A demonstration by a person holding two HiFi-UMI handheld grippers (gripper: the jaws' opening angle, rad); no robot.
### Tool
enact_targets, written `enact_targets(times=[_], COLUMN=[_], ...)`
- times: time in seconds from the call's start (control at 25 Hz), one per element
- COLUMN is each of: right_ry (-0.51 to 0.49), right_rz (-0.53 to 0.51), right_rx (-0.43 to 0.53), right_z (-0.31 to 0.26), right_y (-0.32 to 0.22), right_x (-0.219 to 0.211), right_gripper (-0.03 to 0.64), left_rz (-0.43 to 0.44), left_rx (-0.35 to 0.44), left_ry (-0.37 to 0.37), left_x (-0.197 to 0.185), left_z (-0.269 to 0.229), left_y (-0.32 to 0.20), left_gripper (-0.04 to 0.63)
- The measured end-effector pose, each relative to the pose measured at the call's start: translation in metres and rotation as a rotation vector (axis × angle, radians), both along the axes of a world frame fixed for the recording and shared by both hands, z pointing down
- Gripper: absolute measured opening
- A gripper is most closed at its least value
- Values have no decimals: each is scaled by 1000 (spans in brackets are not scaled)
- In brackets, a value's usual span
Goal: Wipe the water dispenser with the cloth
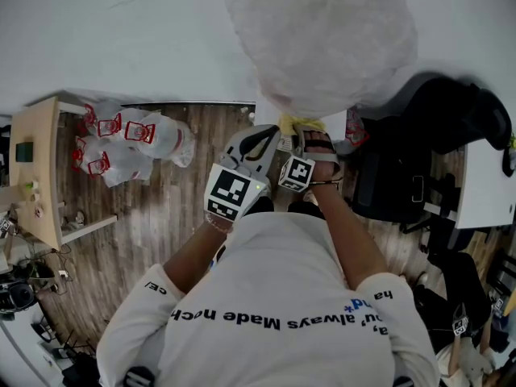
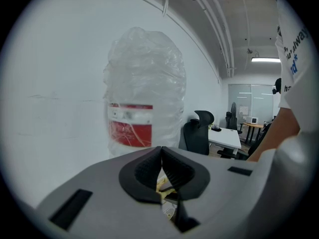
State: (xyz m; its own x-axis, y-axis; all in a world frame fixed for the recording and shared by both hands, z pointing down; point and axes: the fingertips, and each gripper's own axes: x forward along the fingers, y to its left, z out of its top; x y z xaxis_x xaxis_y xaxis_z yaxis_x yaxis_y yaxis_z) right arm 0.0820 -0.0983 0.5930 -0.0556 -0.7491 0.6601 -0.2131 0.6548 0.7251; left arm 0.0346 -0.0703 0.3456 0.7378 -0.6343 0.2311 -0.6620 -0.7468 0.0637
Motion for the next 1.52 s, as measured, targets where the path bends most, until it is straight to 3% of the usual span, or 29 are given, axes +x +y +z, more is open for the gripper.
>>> enact_targets(times=[1.08, 1.52], right_ry=[-37, -35], right_rz=[19, 30], right_rx=[-46, -45], right_z=[12, 7], right_y=[16, 14], right_x=[85, 112], right_gripper=[77, 83], left_rz=[-7, -14], left_rx=[1, -7], left_ry=[6, 5], left_x=[72, 83], left_z=[-5, -3], left_y=[8, 7], left_gripper=[20, 20])
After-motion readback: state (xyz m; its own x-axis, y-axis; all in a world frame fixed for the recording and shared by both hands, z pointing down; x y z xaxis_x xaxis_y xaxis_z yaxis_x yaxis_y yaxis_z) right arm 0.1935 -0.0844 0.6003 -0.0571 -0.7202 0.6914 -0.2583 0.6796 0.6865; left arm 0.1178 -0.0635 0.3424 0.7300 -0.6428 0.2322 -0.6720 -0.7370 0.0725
